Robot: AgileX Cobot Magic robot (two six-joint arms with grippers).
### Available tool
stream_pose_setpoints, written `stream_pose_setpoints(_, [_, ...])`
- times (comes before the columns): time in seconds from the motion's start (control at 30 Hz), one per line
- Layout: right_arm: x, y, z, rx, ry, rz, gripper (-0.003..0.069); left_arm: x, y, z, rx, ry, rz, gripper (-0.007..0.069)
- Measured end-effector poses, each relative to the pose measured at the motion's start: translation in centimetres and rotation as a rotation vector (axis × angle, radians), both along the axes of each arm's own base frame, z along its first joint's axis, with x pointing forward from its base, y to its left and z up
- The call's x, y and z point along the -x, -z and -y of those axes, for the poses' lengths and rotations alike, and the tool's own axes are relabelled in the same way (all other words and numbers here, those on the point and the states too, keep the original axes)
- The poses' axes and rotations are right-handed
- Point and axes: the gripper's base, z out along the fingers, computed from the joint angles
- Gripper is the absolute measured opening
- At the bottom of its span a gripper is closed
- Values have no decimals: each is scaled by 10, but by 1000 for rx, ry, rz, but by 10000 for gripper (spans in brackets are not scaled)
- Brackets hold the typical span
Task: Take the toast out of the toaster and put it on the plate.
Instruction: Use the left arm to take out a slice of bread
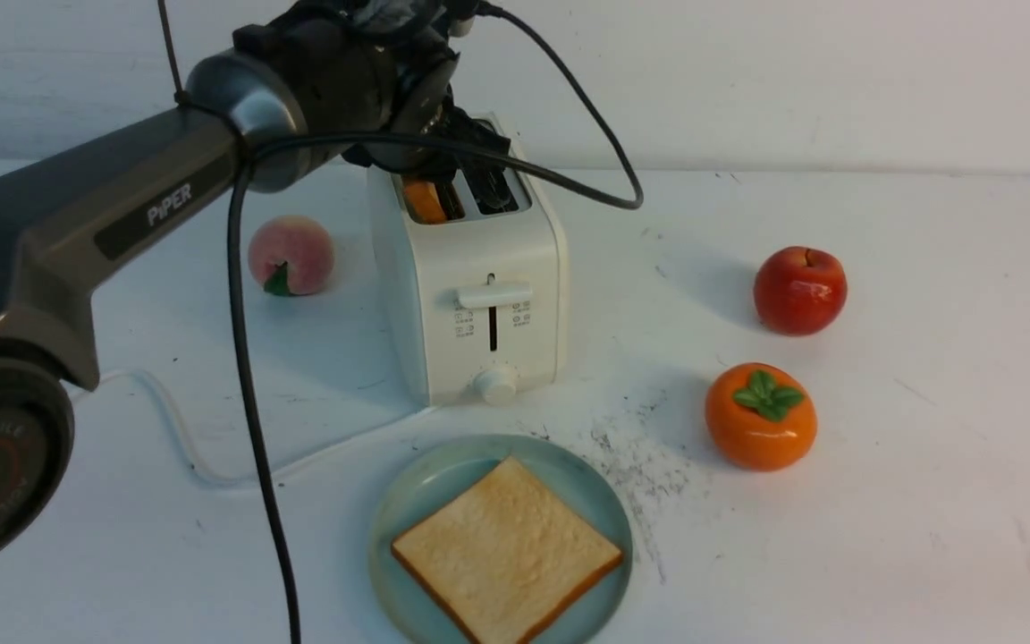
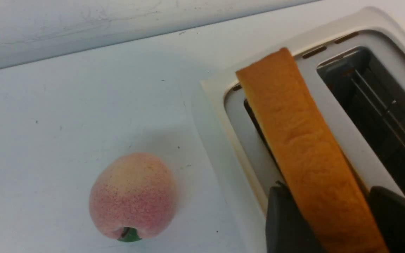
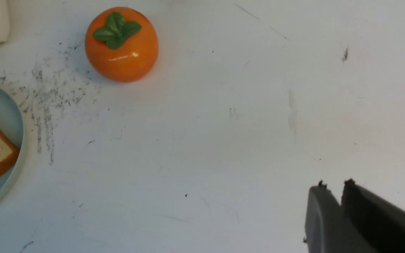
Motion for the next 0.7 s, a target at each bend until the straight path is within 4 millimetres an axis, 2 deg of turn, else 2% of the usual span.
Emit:
stream_pose_setpoints(0.17, [0,0,0,0,0,0,85,0,0,0,5,2,1,230])
stream_pose_setpoints(0.7, [0,0,0,0,0,1,101,0,0,0,8,0,1,236])
